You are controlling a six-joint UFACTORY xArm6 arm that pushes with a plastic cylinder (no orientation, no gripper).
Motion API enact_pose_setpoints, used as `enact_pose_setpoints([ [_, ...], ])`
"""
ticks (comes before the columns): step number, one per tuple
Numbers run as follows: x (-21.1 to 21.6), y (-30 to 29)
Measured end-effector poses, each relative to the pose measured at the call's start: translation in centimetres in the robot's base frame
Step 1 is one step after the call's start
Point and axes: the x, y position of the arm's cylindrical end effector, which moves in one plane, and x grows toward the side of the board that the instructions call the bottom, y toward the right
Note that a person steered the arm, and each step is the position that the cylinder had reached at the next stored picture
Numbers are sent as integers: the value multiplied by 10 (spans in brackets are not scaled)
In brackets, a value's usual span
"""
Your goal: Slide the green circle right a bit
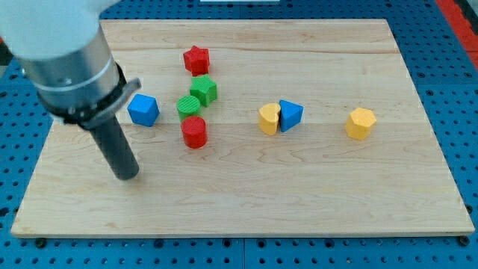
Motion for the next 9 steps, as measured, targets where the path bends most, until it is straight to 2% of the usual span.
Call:
enact_pose_setpoints([
  [1, -42, -8],
  [2, -44, 11],
  [7, -92, 29],
  [9, -93, 46],
])
